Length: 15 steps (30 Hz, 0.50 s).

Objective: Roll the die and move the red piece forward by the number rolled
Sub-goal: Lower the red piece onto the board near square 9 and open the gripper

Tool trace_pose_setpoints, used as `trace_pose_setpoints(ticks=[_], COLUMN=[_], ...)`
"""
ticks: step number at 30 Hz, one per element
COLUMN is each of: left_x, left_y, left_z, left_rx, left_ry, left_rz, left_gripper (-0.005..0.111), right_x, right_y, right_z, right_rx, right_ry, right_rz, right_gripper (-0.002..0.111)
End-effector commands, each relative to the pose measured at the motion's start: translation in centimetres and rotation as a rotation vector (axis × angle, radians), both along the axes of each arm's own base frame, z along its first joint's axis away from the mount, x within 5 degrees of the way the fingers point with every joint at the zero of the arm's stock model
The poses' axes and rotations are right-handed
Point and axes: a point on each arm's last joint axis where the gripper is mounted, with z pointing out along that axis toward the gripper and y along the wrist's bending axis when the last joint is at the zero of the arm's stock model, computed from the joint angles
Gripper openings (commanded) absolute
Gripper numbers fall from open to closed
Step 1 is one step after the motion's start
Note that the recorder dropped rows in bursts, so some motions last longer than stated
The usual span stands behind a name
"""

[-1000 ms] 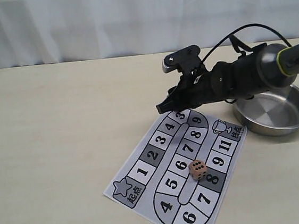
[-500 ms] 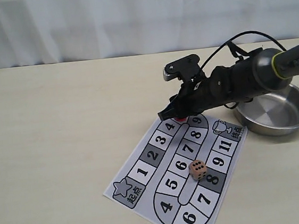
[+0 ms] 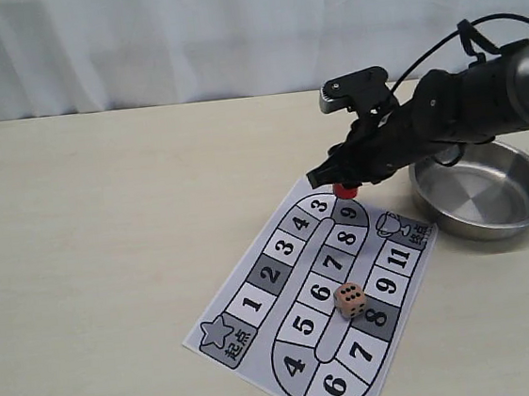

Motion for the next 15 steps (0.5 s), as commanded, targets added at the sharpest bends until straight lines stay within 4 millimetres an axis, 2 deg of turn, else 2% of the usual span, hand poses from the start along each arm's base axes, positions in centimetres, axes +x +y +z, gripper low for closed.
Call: trace_pose_setpoints(ticks=[1,3,6,8,12,15], left_x=[0.0,0.0,0.0,0.0,0.0,0.0], left_y=[0.0,0.0,0.0,0.0,0.0,0.0], left_z=[0.3,0.3,0.3,0.3,0.3,0.3], left_rx=[0.004,0.004,0.004,0.004,0.004,0.004], left_ry=[-0.02,-0.02,-0.02,-0.02,-0.02,-0.02], left_rz=[-0.007,-0.007,-0.007,-0.007,-0.007,-0.007], left_gripper=[0.0,0.0,0.0,0.0,0.0,0.0], right_x=[-0.5,-0.6,-0.7,-0.7,-0.8,-0.8], right_y=[-1.0,-0.8,-0.8,-0.8,-0.7,-0.7], right_z=[-2.3,-4.5,-5.4,-5.2,-3.6,-3.2], right_rx=[-0.021,-0.032,-0.038,-0.036,0.012,0.015], right_ry=[0.056,0.095,0.116,0.112,0.101,0.097], right_rz=[-0.023,-0.029,-0.027,-0.028,-0.067,-0.065], right_gripper=[0.004,0.004,0.004,0.009,0.031,0.039])
